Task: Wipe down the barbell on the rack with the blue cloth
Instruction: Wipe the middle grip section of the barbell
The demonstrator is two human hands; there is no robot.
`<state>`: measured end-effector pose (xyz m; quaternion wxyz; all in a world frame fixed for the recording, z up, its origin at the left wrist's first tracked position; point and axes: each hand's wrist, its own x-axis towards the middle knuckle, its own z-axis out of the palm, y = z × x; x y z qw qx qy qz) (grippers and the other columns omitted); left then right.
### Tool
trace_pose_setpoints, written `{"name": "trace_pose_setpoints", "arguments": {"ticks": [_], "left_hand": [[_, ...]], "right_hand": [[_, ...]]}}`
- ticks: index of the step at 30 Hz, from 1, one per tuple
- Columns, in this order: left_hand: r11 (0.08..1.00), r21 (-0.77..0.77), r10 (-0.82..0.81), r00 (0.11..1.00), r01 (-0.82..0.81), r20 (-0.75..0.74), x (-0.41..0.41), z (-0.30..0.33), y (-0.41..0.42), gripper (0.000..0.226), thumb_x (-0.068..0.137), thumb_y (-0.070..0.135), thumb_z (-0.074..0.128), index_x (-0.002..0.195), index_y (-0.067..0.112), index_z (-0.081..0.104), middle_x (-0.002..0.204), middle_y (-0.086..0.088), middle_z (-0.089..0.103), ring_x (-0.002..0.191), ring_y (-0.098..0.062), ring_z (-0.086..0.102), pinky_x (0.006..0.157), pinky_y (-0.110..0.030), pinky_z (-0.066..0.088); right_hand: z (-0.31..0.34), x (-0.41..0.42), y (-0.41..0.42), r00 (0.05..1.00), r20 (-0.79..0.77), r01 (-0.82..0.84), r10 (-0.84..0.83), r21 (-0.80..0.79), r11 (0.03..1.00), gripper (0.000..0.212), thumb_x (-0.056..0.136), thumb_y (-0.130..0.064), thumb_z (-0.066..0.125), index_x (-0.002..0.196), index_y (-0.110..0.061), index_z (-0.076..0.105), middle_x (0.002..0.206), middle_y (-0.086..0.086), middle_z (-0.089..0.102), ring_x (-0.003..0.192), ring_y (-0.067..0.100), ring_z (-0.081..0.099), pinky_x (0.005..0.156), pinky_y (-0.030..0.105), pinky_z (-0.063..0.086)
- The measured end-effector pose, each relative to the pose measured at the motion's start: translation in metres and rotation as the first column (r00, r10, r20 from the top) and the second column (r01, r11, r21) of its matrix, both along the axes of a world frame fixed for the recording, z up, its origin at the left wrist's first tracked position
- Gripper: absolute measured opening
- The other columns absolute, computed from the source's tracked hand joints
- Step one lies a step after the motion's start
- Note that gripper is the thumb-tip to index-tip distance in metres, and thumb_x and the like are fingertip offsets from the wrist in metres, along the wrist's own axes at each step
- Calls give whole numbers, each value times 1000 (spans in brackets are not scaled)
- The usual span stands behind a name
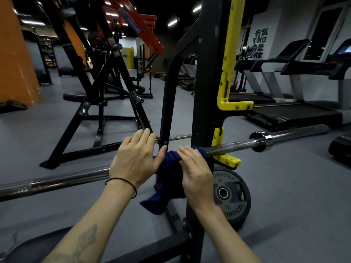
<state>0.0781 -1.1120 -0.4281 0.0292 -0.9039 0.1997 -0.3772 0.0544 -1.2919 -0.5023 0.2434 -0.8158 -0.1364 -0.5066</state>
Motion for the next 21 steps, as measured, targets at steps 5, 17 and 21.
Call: {"name": "trace_pose_setpoints", "arguments": {"ticks": [5, 17, 21], "left_hand": [[1000, -6, 2, 1000, -2, -12, -1, 2, 0, 53, 101, 47, 34, 113, 5, 64, 118, -16, 66, 113, -33, 60, 83, -44, 48], [999, -35, -10, 999, 8, -42, -2, 1, 1, 61, 100, 49, 33, 119, 1, 66, 124, -19, 66, 118, -35, 60, 87, -46, 48], [999, -35, -26, 998, 24, -55, -1, 2, 1, 64, 101, 50, 30, 121, 0, 65, 127, -20, 64, 120, -35, 59, 89, -47, 48]], "right_hand": [[8, -21, 0, 992, -57, -95, 109, 215, 972, 36, 103, -26, 51, 130, -10, 69, 131, 0, 69, 129, 7, 59, 112, 33, 47], [18, -98, -60, 948, -173, -21, 266, 803, 595, 23, 106, -18, 51, 99, -18, 73, 77, -8, 68, 77, 14, 59, 67, 24, 47], [39, -112, -96, 986, -100, 20, 133, 865, 501, 26, 107, -16, 51, 94, -17, 73, 75, -6, 66, 73, 9, 57, 65, 24, 49]]}}
